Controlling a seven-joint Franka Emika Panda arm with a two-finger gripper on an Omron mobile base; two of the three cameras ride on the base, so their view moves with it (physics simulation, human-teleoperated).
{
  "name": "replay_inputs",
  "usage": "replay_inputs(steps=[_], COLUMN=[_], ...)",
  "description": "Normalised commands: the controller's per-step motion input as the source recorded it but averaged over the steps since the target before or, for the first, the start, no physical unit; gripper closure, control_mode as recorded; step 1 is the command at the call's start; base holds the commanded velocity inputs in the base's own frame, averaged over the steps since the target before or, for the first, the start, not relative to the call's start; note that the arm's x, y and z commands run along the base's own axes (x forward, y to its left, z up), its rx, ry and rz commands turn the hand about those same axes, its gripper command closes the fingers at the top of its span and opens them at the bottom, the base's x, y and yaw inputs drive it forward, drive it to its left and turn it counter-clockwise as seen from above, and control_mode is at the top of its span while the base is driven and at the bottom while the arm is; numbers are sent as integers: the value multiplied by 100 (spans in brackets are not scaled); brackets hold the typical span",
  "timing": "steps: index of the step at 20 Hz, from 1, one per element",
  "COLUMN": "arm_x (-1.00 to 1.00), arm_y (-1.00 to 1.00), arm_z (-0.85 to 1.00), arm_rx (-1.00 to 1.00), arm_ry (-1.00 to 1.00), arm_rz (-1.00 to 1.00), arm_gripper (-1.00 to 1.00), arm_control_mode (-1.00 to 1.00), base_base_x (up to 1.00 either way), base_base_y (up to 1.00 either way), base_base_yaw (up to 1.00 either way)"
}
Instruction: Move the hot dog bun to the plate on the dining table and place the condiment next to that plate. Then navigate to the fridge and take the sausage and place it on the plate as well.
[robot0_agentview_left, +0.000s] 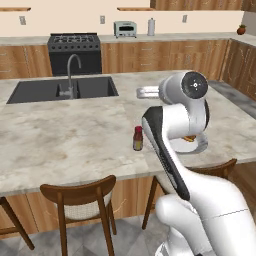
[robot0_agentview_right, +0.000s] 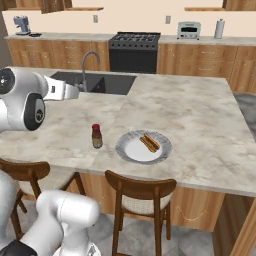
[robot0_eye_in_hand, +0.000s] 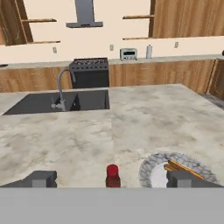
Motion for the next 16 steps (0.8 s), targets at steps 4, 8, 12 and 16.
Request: replay_inputs(steps=[4, 8, 12, 16], arm_x=[-73, -70, -55, -17], arm_y=[-27, -9, 0, 0], arm_z=[-15, -19, -5, 0], arm_rx=[20, 17, 6, -1], arm_ry=[9, 13, 5, -1], arm_rz=[-2, 0, -1, -5], arm_gripper=[-100, -100, -100, -100], arm_control_mode=[-100, -100, -100, -100], base_base_x=[0, 0, 0, 0], base_base_y=[0, 0, 0, 0], base_base_yaw=[0, 0, 0, 0])
